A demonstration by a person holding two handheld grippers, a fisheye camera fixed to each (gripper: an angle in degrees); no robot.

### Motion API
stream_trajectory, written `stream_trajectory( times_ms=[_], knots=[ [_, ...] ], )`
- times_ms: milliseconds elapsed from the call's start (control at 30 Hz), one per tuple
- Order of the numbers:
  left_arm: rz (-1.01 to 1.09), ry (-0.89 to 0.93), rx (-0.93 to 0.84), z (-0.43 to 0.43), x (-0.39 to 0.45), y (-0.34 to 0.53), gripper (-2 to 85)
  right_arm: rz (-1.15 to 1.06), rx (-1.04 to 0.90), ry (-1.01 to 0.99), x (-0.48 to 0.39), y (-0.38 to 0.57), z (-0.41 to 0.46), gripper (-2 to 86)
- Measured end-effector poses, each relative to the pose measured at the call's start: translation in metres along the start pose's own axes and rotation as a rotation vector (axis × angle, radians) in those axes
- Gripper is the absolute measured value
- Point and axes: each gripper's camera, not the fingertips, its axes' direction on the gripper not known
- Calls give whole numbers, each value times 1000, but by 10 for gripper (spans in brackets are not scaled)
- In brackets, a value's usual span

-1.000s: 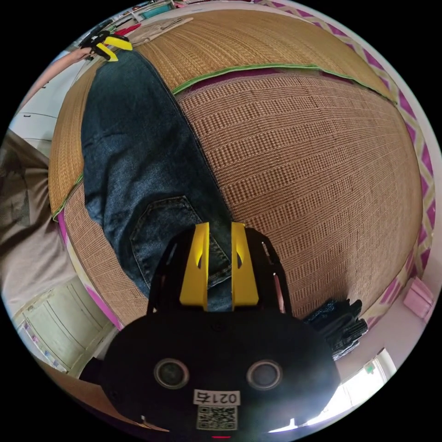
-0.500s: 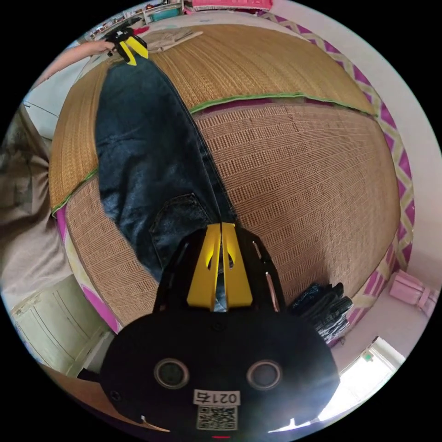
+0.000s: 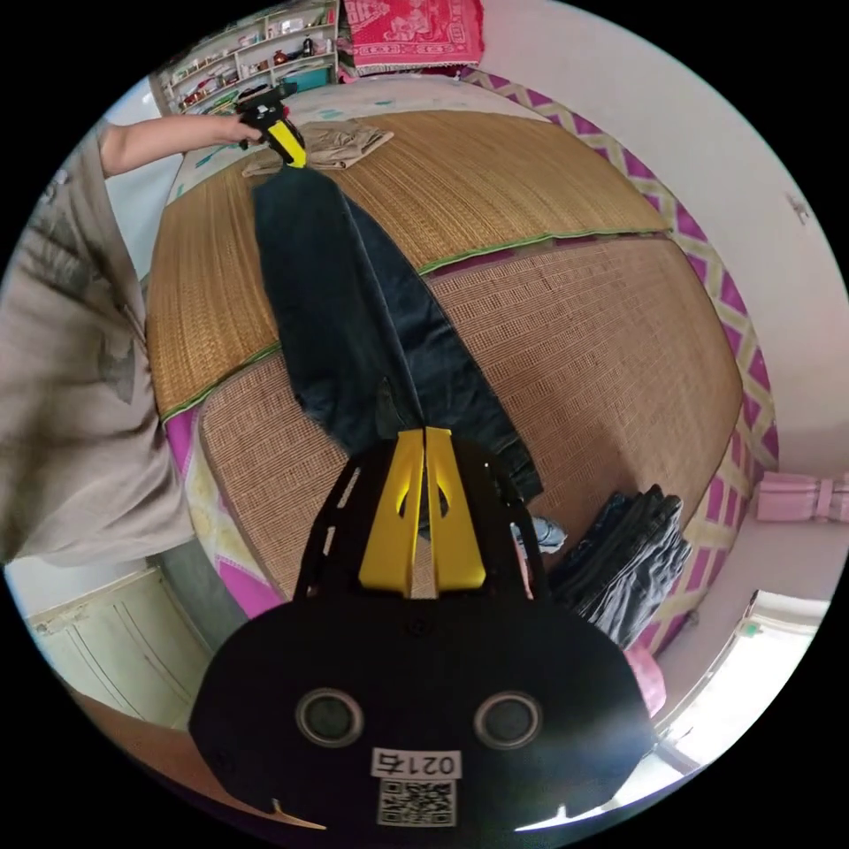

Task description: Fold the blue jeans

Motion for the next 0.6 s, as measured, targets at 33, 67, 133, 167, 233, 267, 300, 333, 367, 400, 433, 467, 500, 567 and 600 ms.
stream_trajectory(
  times_ms=[33,67,133,167,233,267,300,333,367,400,433,467,500,567,600],
  knots=[
    [0,1,19,-11,9,11,-9,23,11,-22,-12,19,0,-7],
    [-3,14,50,-30,28,34,-9,34,13,-37,-19,28,0,-7],
    [-15,48,87,-51,60,71,-10,74,11,-107,-51,70,10,-7],
    [-35,80,106,-57,82,96,-10,85,8,-131,-60,81,14,-7],
    [-85,150,114,-49,114,130,-10,153,-15,-199,-97,122,44,-6],
    [-129,195,109,-33,132,150,-10,182,-22,-211,-105,131,56,-6],
    [-189,240,91,-9,148,170,-9,245,-36,-233,-121,149,82,-5],
    [-225,267,78,5,154,179,-9,310,-53,-257,-135,165,111,-4],
    [-290,323,58,35,167,196,-9,339,-66,-270,-143,173,126,-4],
    [-362,371,35,66,176,212,-9,390,-97,-284,-155,188,158,-3],
    [-401,399,24,81,180,219,-9,449,-117,-300,-164,202,187,-3],
    [-472,457,15,109,186,232,-9,485,-126,-310,-168,209,201,-3],
    [-539,500,1,131,191,245,-9,544,-147,-327,-173,222,224,-4],
    [-608,569,13,149,194,264,-8,588,-248,-363,-178,237,251,-6],
    [-640,607,39,151,194,275,-9,586,-256,-389,-182,249,256,-7]
  ],
)
